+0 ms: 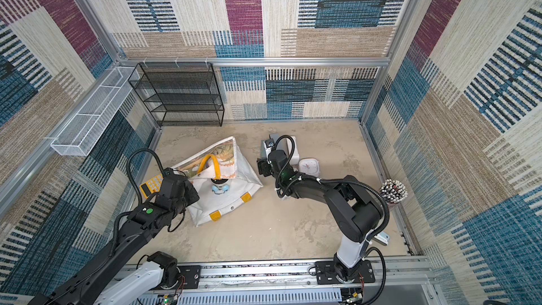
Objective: Take the alarm clock out of the canvas bag
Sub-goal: Place the alarm at the center of the board.
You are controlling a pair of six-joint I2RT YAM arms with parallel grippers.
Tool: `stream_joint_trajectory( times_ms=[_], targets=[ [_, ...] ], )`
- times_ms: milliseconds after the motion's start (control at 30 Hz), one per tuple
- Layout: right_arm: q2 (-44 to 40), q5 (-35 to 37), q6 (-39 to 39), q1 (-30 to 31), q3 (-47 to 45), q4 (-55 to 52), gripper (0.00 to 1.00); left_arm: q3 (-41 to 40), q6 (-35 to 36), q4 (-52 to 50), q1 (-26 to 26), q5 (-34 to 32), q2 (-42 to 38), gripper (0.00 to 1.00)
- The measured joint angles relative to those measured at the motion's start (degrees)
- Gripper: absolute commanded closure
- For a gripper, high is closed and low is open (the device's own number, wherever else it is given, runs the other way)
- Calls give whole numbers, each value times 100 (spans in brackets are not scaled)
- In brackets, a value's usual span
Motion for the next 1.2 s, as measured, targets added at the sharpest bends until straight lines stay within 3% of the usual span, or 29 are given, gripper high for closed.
stream_joint_trajectory(
  times_ms=[233, 733, 1200],
  targets=[
    [-592, -42, 179, 0, -317, -79, 16, -26, -9, 20, 0, 24, -7, 100],
    [-2262, -267, 654, 232, -2004, 439, 15, -24, -15, 22, 0, 107, -87, 100],
    [-2817, 382, 304, 1582, -2627, 907, 18, 184, -17, -9, 4, 251, -90, 100]
  ],
)
